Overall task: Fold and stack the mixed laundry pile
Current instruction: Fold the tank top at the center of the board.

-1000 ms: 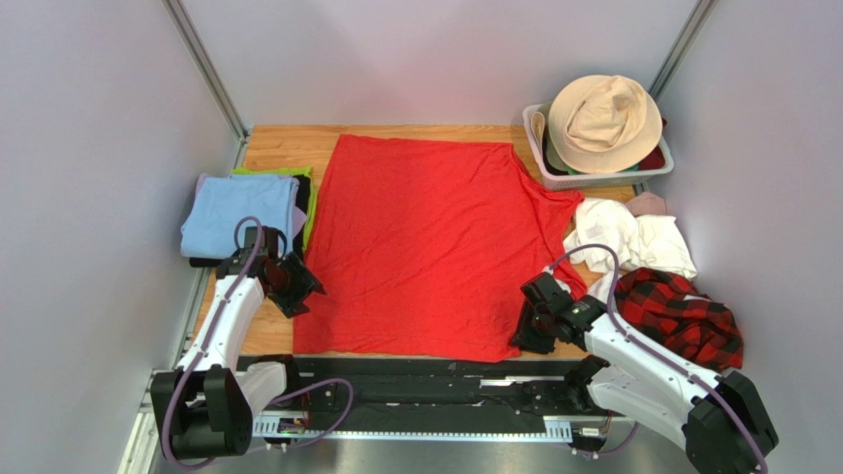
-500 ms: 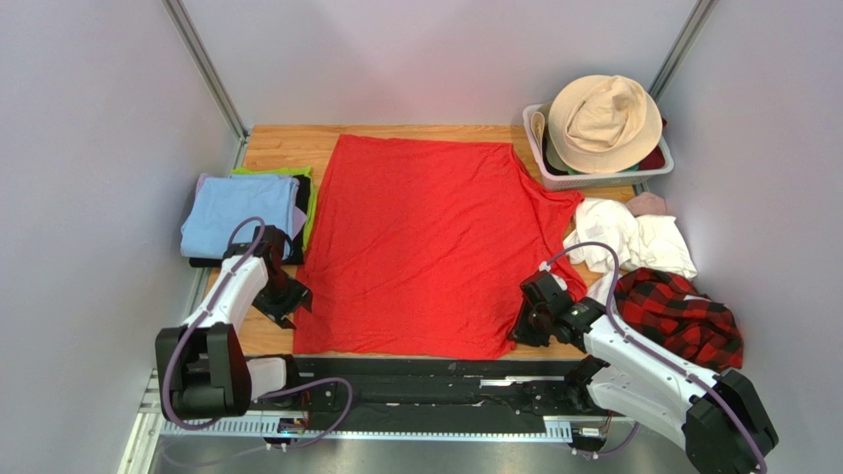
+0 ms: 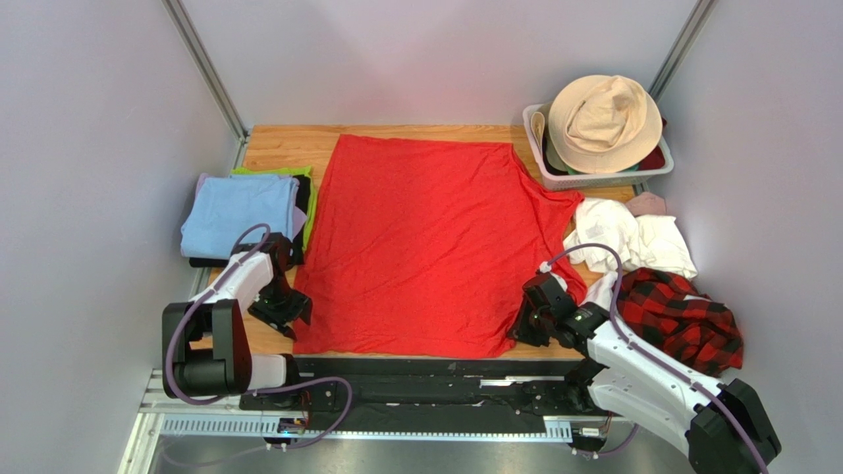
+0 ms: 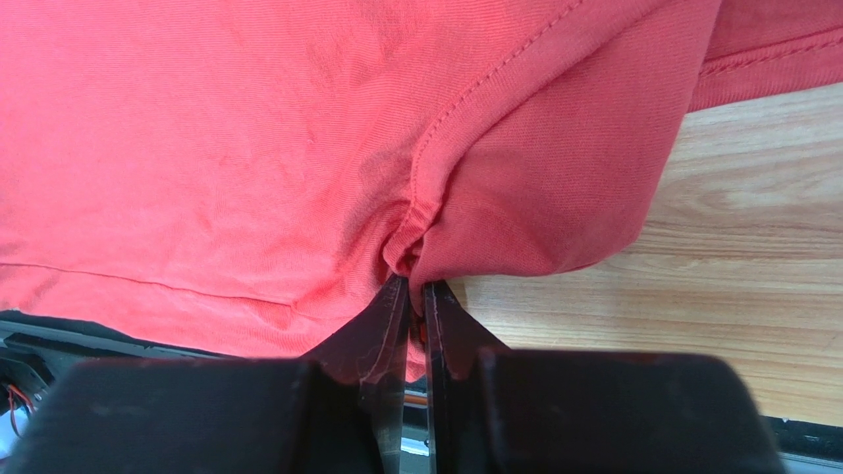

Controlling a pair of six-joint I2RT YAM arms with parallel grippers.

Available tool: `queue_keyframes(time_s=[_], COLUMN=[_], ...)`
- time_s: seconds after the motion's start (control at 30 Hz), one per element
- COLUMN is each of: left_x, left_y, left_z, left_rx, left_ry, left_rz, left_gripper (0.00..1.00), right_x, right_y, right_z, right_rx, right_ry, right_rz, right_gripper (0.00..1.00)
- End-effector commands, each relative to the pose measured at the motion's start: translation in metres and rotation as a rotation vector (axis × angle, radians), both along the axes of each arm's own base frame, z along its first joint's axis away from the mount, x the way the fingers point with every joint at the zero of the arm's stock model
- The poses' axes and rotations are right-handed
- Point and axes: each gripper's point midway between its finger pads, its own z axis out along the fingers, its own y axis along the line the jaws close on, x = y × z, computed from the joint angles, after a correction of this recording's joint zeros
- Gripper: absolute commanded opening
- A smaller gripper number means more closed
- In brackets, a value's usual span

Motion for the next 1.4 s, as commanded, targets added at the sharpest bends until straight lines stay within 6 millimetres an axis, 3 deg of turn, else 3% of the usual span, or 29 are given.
queue_keyframes(time_s=[0.0,0.1,0.13,0.17,0.23,0.33,0.47,0.6,0.67,0.8,0.87,1.1,1.37], left_x=[0.018,0.022,0.027,0.028,0.032,0.031,0.030,0.030,0.031,0.031,0.032,0.033,0.032], left_y=[0.008,0.010,0.009,0.007,0.000,-0.003,-0.002,-0.002,-0.001,0.006,0.006,0.002,0.001], left_z=[0.006,0.002,0.000,-0.004,-0.010,-0.013,-0.012,-0.013,-0.012,-0.016,-0.016,-0.014,0.012], left_rx=[0.059,0.066,0.060,0.050,0.021,0.024,0.031,0.036,0.039,0.075,0.074,0.049,0.050], left_ry=[-0.042,-0.029,-0.041,-0.030,-0.035,-0.008,-0.012,-0.010,-0.020,-0.041,-0.047,-0.055,-0.153], left_rz=[0.014,0.010,-0.001,-0.004,-0.015,-0.013,-0.015,-0.013,-0.011,-0.024,-0.026,-0.069,-0.082], left_gripper=[0.56,0.52,0.47,0.34,0.30,0.35,0.58,0.57,0.40,0.19,0.01,0.00,0.00], right_x=[0.004,0.006,0.006,0.006,0.005,0.004,0.004,0.005,0.004,0.003,0.001,0.003,0.015], right_y=[0.000,0.000,0.000,0.000,-0.001,-0.003,-0.003,-0.002,-0.003,-0.004,-0.005,-0.005,0.001], right_z=[0.002,0.004,0.005,0.004,0.004,0.002,0.002,0.001,0.002,0.001,0.000,0.009,0.050], right_rx=[-0.001,-0.003,-0.002,-0.002,-0.004,-0.014,-0.011,-0.010,-0.014,-0.016,-0.016,-0.010,-0.001], right_ry=[-0.035,-0.038,-0.038,-0.037,-0.035,-0.031,-0.029,-0.030,-0.031,-0.029,-0.025,-0.036,-0.096], right_rz=[0.005,-0.003,-0.003,-0.004,-0.006,-0.009,-0.011,-0.012,-0.009,-0.012,-0.011,-0.019,0.016], right_gripper=[0.13,0.13,0.13,0.13,0.13,0.14,0.14,0.14,0.14,0.14,0.14,0.13,0.08])
